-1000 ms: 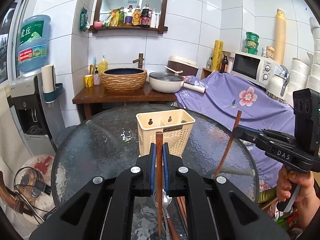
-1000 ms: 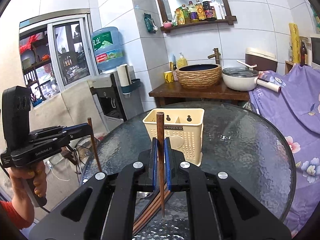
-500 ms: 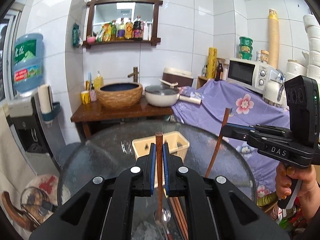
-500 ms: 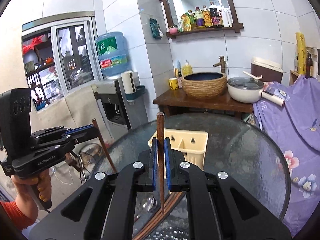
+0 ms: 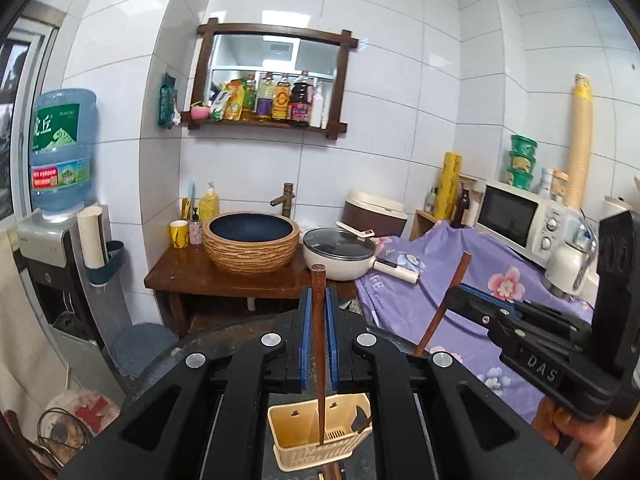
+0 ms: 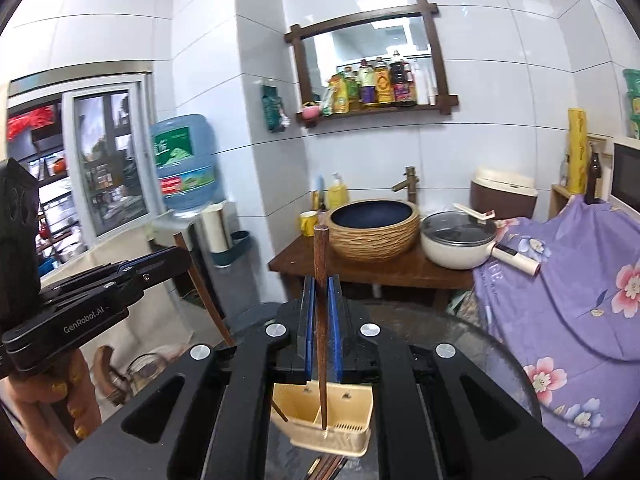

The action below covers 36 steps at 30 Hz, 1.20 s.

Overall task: Organize utensils
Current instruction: 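Lift both chopsticks and lower them into the cream holder with both tools, then open both tools to release the chopsticks and pull back from the holder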

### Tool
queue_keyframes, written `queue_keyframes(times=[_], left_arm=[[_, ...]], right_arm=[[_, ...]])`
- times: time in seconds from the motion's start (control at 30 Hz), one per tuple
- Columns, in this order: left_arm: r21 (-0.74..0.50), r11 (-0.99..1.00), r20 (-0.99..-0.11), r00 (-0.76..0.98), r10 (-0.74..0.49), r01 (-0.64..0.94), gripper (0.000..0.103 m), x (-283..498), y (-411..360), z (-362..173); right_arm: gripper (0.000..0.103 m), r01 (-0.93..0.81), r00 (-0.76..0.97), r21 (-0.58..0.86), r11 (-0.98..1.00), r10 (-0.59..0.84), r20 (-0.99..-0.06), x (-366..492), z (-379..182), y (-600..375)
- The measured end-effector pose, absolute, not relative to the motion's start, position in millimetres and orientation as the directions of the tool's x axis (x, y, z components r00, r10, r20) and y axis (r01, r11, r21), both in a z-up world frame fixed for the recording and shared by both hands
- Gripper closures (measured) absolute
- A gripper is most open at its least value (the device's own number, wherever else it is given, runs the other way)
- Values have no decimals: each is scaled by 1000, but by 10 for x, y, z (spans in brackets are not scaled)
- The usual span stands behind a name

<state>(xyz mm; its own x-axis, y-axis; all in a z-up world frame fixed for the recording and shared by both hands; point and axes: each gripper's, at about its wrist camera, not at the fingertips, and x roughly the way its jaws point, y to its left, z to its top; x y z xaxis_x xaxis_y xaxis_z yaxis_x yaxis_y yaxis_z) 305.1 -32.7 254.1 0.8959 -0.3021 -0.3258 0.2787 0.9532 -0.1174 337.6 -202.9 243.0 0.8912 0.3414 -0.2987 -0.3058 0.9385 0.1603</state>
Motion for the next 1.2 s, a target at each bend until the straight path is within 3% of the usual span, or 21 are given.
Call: queue_keyframes(times=[0.23,0.57,0.87,0.9,0.93,0.97,1.0,1.03,1.13,1.2], left_arm=[[-110,970,-376,895,-241,215,96,3409,-376,2149],[-109,977,-512,833,-211,181,96,3733,-356,1320],[-120,978,-546,811,-208,170,96,3835,-346,1084],[-125,977,-544,812,-214,174,92,3829,-342,1090],[-130,975,-542,811,-222,180,87,3818,-339,1090],[-137,973,-536,812,-231,187,72,3796,-340,1101],[-140,972,-529,815,-236,191,56,3768,-338,1112],[-144,970,-519,820,-241,194,50,3734,-338,1126],[-143,968,-491,834,-252,208,37,3582,-322,1158],[-143,965,-483,836,-260,218,13,3444,-280,1142]], right_arm=[[95,-243,896,146,959,279,-344,3739,1996,-1957],[95,-205,845,178,962,266,-464,4026,1201,-1936],[95,-200,840,200,959,273,-469,4095,1125,-1968],[94,-200,839,204,958,275,-469,4099,1128,-1974],[86,-193,841,202,960,268,-471,4101,1124,-1981],[69,-188,844,200,962,262,-468,4095,1123,-1986],[58,-186,847,199,962,260,-464,4080,1121,-1996],[46,-184,853,197,963,256,-456,4048,1119,-2005],[46,-183,866,157,971,234,-441,3918,1107,-2011],[46,-190,866,149,970,237,-441,3820,1073,-2025]])
